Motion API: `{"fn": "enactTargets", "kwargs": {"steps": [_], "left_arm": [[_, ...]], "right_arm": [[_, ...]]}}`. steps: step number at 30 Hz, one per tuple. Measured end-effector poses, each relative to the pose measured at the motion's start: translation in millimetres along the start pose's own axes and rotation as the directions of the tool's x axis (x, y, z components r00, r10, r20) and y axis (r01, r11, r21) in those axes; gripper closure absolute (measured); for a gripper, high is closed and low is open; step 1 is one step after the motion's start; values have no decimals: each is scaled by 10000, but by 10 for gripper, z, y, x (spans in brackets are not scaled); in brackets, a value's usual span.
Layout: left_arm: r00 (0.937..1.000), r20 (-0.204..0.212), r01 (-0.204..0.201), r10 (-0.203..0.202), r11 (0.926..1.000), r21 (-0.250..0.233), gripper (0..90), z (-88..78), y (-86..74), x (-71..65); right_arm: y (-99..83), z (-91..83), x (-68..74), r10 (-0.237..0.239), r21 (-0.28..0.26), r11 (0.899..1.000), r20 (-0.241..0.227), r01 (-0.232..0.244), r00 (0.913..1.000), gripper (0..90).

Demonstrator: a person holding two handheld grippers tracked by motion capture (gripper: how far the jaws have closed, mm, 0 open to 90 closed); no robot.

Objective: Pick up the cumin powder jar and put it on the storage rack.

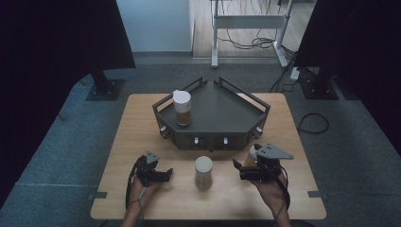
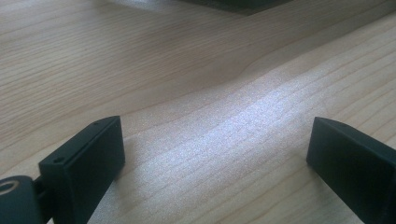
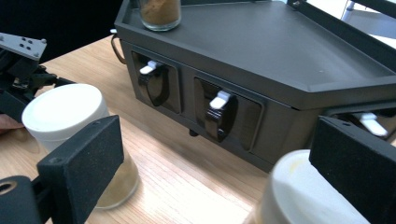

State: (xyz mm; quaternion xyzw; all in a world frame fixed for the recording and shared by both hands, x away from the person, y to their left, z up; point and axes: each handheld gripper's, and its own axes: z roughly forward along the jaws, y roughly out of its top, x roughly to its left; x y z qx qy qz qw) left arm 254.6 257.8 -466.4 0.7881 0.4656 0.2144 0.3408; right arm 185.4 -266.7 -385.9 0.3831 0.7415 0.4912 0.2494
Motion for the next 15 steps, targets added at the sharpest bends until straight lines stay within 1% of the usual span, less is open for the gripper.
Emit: {"fn": "enactTargets", "kwargs": {"steps": [15], "left_arm": [[10000,1,2,-2,10000,3,41,0,1,0]], "right_arm": [[42,179,112,-99,-117,9999,-782,90,9969,24]]}}
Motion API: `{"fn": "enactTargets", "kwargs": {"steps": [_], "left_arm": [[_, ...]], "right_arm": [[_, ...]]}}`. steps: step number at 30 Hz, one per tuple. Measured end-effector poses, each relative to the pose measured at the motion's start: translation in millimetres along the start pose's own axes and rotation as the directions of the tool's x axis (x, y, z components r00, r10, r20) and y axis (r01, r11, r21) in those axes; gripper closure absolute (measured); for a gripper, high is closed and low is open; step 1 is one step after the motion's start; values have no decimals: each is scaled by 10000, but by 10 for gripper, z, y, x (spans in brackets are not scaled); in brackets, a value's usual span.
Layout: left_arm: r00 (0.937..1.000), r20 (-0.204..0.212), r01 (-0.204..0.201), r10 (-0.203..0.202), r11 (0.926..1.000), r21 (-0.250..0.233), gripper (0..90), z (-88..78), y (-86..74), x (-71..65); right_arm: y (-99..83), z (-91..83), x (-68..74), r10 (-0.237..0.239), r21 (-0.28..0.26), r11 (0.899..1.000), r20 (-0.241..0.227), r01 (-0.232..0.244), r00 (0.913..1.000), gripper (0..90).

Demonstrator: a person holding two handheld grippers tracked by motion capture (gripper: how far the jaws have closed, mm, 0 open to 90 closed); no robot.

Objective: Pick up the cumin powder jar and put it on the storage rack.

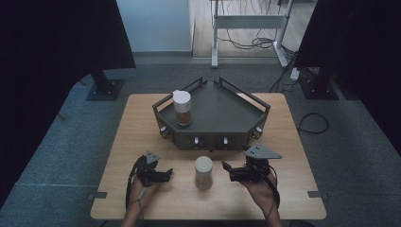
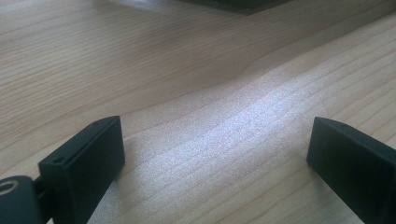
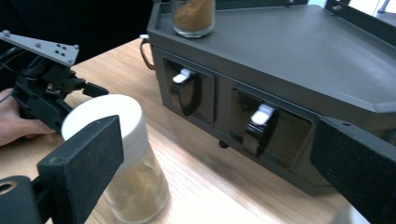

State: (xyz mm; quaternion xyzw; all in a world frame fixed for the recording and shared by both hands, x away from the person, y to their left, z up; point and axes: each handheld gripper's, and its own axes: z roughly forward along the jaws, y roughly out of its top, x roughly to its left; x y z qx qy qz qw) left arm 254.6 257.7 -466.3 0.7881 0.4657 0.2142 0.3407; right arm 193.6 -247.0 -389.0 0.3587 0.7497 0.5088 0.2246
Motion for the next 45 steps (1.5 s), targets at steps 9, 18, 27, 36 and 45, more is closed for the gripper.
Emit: {"fn": "enactTargets", "kwargs": {"steps": [9,18,27,36,45], "left_arm": [[10000,-1,-6,6,10000,4,41,0,1,0],[10000,-2,-7,7,10000,5,40,0,1,0],[10000,19,-25,25,10000,6,41,0,1,1],[10000,40,-43,43,10000,5,40,0,1,3],[10000,56,-55,55,10000,5,40,0,1,4]], "right_arm": [[2,79,44,-27,-9,10000,-280,27,9996,24],[22,152,84,-57,-35,10000,-488,56,9988,24],[62,246,144,-174,-55,9998,-707,171,9973,25],[86,333,194,-250,-24,9997,-898,249,9956,26],[104,410,250,-299,0,9995,-1085,301,9936,26]]}}
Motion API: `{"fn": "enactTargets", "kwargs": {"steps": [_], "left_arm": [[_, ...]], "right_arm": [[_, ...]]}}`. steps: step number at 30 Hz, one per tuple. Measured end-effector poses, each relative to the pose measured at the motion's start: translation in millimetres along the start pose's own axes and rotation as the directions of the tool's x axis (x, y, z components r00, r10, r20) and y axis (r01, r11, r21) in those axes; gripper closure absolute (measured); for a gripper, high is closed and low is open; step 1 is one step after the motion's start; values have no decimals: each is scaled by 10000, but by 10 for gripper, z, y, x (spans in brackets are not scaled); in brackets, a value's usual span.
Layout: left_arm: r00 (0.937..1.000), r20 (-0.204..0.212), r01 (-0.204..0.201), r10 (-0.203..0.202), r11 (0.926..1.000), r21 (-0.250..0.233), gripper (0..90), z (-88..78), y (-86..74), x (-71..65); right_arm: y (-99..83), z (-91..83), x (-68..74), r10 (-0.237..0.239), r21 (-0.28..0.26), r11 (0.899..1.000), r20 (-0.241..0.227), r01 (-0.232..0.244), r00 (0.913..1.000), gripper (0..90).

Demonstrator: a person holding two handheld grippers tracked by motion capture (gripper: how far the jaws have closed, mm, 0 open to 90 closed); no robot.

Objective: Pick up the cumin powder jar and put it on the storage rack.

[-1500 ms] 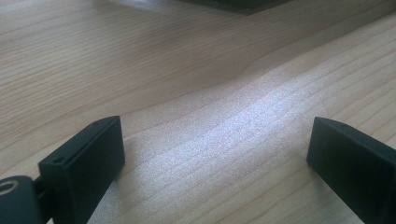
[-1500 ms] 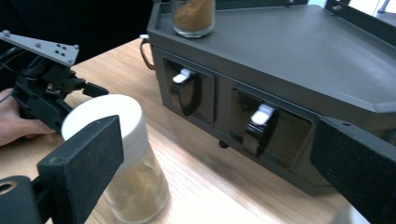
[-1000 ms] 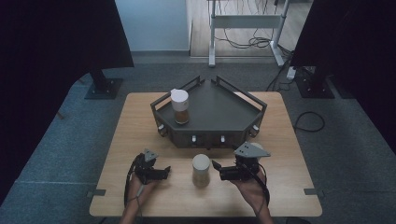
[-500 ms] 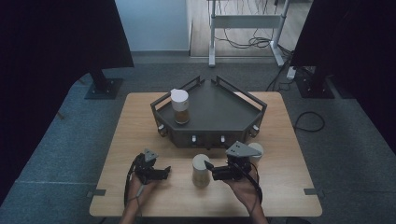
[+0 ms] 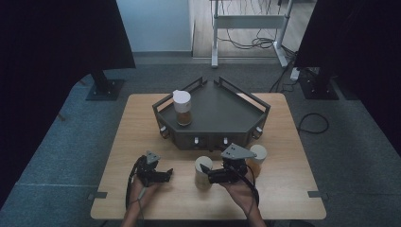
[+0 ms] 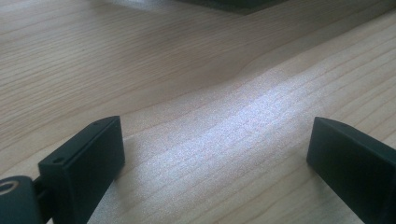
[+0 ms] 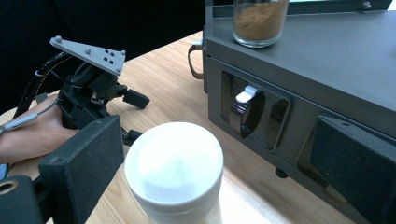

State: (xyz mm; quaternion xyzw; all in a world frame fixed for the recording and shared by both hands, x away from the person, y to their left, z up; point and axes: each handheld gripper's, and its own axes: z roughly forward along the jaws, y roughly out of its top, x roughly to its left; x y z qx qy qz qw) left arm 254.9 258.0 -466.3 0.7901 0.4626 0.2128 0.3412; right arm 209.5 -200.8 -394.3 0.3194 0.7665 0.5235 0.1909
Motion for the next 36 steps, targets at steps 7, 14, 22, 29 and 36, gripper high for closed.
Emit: {"fn": "enactTargets", "kwargs": {"steps": [7,14,22,29,36], "left_arm": [[10000,20,-15,15,10000,4,41,0,1,2],[10000,20,-20,20,10000,10,40,-1,2,2],[10000,60,-52,52,10000,0,41,0,0,5],[10000,66,-58,58,10000,-6,40,1,-1,6],[9999,82,-77,77,10000,-6,41,0,-1,7]], "right_arm": [[19,68,37,-92,-30,10000,-145,92,9999,26],[41,147,83,-248,25,9997,-295,248,9993,26],[35,194,96,-237,89,9997,-364,241,9991,27],[14,240,106,-270,158,9995,-465,278,9986,31],[-22,277,105,-248,294,9992,-507,263,9984,32]]}}
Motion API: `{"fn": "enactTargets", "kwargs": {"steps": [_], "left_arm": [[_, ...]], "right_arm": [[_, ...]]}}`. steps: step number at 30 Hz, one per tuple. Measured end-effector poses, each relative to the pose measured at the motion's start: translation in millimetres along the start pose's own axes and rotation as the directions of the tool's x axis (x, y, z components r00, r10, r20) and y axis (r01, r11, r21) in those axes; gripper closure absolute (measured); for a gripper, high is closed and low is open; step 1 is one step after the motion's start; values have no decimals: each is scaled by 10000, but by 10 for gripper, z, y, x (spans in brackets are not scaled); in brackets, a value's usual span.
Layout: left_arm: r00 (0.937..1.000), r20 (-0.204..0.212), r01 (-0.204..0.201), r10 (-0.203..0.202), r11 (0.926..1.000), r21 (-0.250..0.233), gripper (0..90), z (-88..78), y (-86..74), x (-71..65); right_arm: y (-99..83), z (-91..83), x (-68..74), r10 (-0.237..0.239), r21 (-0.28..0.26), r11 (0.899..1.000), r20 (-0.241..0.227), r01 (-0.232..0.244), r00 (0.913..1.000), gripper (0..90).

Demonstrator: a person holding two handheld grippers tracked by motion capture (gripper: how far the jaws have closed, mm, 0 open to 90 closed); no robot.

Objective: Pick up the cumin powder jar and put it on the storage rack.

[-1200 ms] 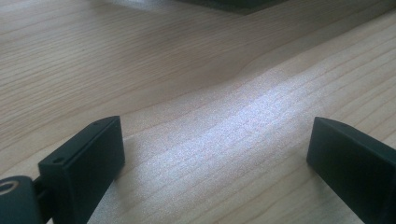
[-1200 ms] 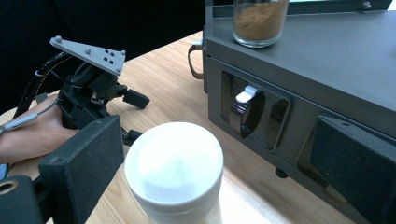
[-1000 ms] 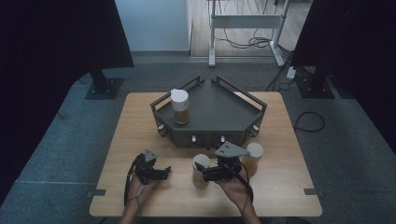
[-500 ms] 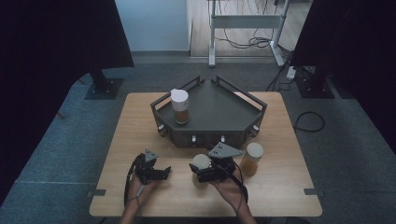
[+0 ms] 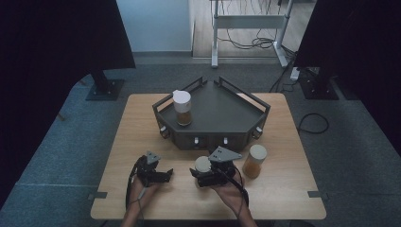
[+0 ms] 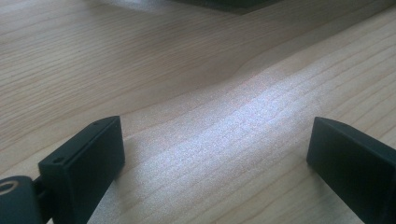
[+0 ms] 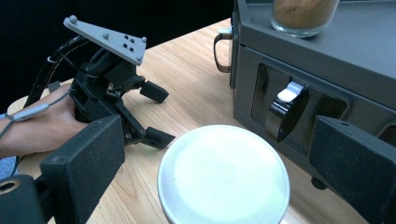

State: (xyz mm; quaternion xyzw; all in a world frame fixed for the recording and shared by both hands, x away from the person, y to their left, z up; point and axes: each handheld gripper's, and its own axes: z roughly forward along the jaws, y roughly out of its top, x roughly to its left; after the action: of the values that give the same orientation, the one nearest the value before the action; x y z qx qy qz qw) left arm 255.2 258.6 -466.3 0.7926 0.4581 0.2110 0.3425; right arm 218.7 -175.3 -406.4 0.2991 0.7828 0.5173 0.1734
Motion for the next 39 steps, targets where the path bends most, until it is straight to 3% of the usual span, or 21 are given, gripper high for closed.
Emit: {"fn": "enactTargets", "kwargs": {"steps": [29,34,39], "left_arm": [[10000,21,-20,20,10000,-5,41,0,-1,2],[10000,20,-18,18,10000,-5,41,0,-1,2],[10000,20,-20,20,10000,-5,41,0,-1,2]], "right_arm": [[-125,106,-96,205,508,9985,-369,-186,9991,132],[-146,107,-106,271,561,9981,-359,-250,9990,179],[-164,87,-95,327,538,9981,-279,-312,9991,307]]}}
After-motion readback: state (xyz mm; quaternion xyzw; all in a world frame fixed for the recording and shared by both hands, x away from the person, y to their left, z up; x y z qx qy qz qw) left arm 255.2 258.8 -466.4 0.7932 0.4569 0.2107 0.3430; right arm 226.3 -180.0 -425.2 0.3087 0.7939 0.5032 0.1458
